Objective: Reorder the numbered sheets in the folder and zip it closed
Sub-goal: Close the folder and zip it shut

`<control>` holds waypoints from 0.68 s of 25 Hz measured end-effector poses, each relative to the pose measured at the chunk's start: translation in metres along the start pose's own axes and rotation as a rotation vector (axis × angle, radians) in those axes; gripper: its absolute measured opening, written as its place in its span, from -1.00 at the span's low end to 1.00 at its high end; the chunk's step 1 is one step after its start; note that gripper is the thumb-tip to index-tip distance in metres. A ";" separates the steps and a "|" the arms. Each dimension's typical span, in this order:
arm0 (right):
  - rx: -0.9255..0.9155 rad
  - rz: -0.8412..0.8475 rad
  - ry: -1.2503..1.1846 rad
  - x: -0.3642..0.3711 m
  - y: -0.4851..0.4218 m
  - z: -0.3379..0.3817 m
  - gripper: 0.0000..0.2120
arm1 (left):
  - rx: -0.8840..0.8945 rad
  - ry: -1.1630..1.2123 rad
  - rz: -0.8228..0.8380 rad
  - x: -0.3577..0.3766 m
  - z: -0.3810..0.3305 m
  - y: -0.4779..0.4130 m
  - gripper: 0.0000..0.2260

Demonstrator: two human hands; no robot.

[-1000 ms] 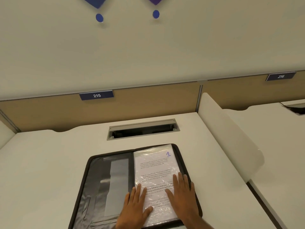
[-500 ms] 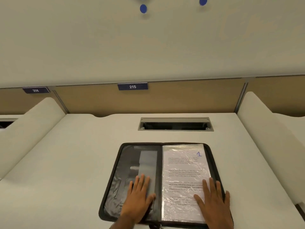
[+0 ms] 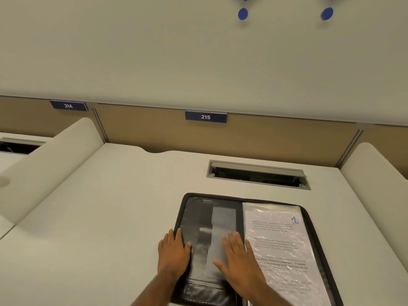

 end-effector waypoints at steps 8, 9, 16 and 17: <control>-0.049 0.095 0.042 0.017 -0.014 0.076 0.03 | -0.283 0.328 0.045 -0.028 0.017 -0.045 -0.60; -0.033 0.115 0.059 0.017 -0.013 0.078 0.03 | -0.303 0.310 0.058 -0.030 0.021 -0.049 -0.63; 0.064 0.122 0.019 0.006 -0.011 0.091 0.08 | -0.098 0.014 0.033 -0.030 0.027 -0.054 -0.76; 0.073 0.121 0.012 0.005 -0.010 0.092 0.10 | -0.100 0.019 0.029 -0.030 0.028 -0.055 -0.77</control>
Point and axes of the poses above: each hand's wrist, its own y-axis away from the middle knuckle, its own x-axis out of the palm, z = x × y, the point moved 8 cm from there along -y, towards the middle knuckle, and after that the axes turned 4 degrees about x, right-handed, at the moved point
